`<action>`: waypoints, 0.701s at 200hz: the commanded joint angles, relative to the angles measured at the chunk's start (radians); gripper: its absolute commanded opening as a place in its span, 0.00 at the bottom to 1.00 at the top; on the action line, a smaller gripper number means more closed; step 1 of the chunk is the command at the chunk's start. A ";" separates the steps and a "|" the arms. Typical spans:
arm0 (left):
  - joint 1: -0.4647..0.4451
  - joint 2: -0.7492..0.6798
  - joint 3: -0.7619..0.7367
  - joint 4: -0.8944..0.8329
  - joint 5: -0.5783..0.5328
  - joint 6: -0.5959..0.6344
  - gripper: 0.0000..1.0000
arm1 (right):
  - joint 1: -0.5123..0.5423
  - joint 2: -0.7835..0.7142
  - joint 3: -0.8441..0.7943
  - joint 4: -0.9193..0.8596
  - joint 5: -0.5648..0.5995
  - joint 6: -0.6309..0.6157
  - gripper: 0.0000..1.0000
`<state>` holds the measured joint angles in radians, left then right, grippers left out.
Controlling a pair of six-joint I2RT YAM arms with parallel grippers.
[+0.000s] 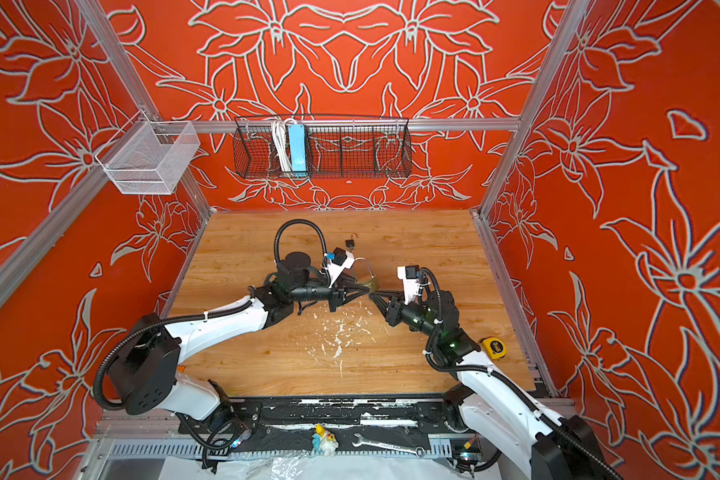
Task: Unlock with the key
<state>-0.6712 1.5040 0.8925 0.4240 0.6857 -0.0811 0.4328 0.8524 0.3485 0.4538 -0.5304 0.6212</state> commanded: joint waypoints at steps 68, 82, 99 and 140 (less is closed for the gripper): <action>0.054 -0.127 -0.256 0.087 -0.177 -0.322 0.00 | -0.001 -0.077 0.048 0.051 0.159 -0.125 0.55; 0.093 -0.122 -0.267 0.117 -0.165 -0.400 0.00 | 0.011 -0.068 0.051 0.063 0.135 -0.147 0.56; 0.119 -0.103 -0.241 0.088 -0.157 -0.485 0.00 | 0.064 -0.042 0.077 0.051 0.114 -0.215 0.56; 0.125 -0.103 -0.197 0.006 -0.171 -0.529 0.00 | 0.408 0.046 0.183 -0.156 0.490 -0.547 0.55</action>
<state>-0.5468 1.4223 0.6773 0.3664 0.5064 -0.5388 0.7052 0.8547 0.4671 0.3885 -0.2657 0.2943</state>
